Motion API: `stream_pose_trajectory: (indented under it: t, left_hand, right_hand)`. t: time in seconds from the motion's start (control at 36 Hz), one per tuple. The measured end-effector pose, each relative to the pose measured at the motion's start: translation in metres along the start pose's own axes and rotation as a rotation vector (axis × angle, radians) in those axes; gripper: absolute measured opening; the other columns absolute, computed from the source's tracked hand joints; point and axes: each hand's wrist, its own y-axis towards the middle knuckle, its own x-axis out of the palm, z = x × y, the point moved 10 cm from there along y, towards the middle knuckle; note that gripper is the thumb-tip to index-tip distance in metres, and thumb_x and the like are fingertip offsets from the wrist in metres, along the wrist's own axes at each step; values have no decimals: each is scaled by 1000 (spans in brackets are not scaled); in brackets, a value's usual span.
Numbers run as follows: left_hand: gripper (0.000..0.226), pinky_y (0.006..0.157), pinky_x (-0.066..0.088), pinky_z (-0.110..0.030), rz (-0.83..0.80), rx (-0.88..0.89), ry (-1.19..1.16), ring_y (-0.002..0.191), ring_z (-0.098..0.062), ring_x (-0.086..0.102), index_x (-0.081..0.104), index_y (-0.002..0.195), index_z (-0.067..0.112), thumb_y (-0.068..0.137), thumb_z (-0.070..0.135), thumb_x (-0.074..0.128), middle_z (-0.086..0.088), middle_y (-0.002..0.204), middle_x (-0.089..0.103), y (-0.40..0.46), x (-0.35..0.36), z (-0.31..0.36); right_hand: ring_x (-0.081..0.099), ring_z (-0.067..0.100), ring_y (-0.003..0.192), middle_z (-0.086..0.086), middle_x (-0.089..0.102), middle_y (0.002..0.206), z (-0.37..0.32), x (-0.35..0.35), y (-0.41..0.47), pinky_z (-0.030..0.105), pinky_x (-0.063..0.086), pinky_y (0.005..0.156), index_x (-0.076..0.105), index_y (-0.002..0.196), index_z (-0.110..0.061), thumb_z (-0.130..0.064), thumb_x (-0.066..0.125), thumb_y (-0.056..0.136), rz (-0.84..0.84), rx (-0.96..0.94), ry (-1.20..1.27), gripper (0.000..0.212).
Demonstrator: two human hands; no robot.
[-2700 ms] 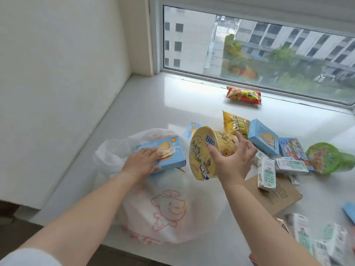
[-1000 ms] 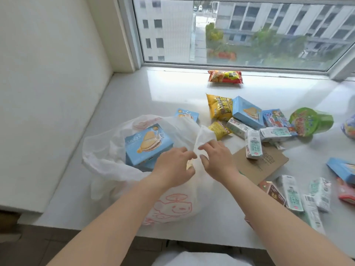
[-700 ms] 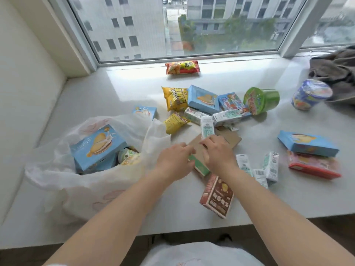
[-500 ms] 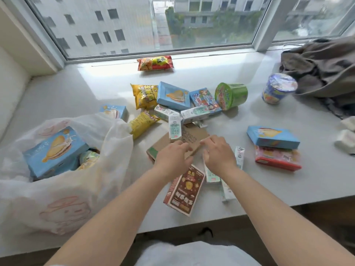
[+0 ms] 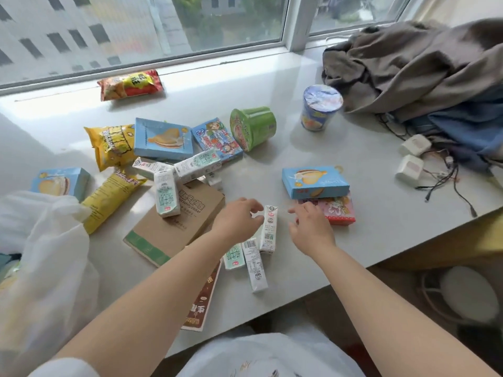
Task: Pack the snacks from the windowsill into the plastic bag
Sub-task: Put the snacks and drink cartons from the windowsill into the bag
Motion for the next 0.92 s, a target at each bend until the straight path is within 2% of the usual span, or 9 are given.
stream_pose_trajectory:
  t: [0.11, 0.22, 0.47, 0.61, 0.67, 0.75, 0.81, 0.89, 0.92]
  left_hand:
    - [28, 88, 48, -30, -50, -60, -65, 104, -14, 58, 62, 115, 27, 90, 35, 53, 5, 116, 61, 31, 20, 15]
    - [31, 87, 49, -30, -66, -155, -134, 104, -17, 59, 61, 119, 26, 91, 38, 51, 4, 121, 60, 70, 39, 30]
    - [64, 99, 39, -36, 65, -550, -456, 127, -26, 45, 33, 143, 14, 91, 45, 54, -9, 144, 41, 129, 80, 25]
    - [76, 99, 43, -37, 76, -725, -595, 124, -29, 47, 22, 148, 14, 89, 50, 54, -10, 144, 42, 139, 103, 20]
    - [75, 91, 47, -38, 48, -777, -707, 121, -27, 48, 27, 146, 14, 88, 52, 55, -7, 140, 43, 140, 117, 18]
    - [55, 84, 50, -41, -57, -839, -917, 111, -22, 55, 50, 124, 17, 84, 53, 60, -6, 125, 57, 138, 143, 24]
    - [48, 80, 51, -42, -84, -869, -999, 104, -20, 61, 54, 117, 19, 83, 51, 63, -6, 118, 63, 136, 152, 26]
    - [46, 88, 50, -48, -87, -879, -1035, 101, -21, 63, 54, 116, 19, 83, 49, 64, -6, 113, 65, 137, 155, 28]
    - [44, 89, 50, -49, -78, -876, -1028, 100, -21, 64, 55, 114, 19, 83, 49, 64, -6, 111, 66, 137, 154, 28]
  right_hand:
    - [42, 25, 117, 7, 50, 124, 47, -10, 16, 33, 38, 95, 54, 124, -16, -22, 48, 92, 7, 103, 45, 33]
    - [38, 25, 125, 8, 49, 127, 105, -19, 44, 35, 35, 102, 54, 125, -17, -19, 48, 90, 29, 300, 230, 35]
    - [47, 27, 117, 7, 47, 126, 204, -10, 90, 36, 40, 92, 54, 119, -16, -31, 51, 88, -50, 554, 421, 34]
    - [48, 27, 119, 8, 42, 131, 221, 12, 102, 38, 41, 97, 46, 129, -15, -49, 55, 84, -195, 631, 623, 56]
    - [47, 27, 120, 9, 40, 135, 223, 23, 104, 38, 40, 98, 42, 134, -16, -52, 55, 84, -257, 654, 680, 63]
    - [42, 27, 128, 8, 33, 146, 225, 35, 103, 42, 38, 104, 27, 145, -16, -55, 56, 83, -312, 720, 803, 79]
    - [39, 28, 132, 8, 32, 148, 227, 42, 101, 46, 36, 107, 20, 148, -15, -62, 55, 81, -334, 764, 869, 89]
    - [59, 30, 113, 6, 56, 131, 235, 61, 95, 47, 48, 96, 44, 137, -20, -89, 54, 53, -390, 895, 1056, 109]
    - [65, 30, 102, 7, 64, 120, 234, 68, 94, 46, 53, 87, 54, 127, -22, -90, 52, 55, -413, 927, 1135, 99]
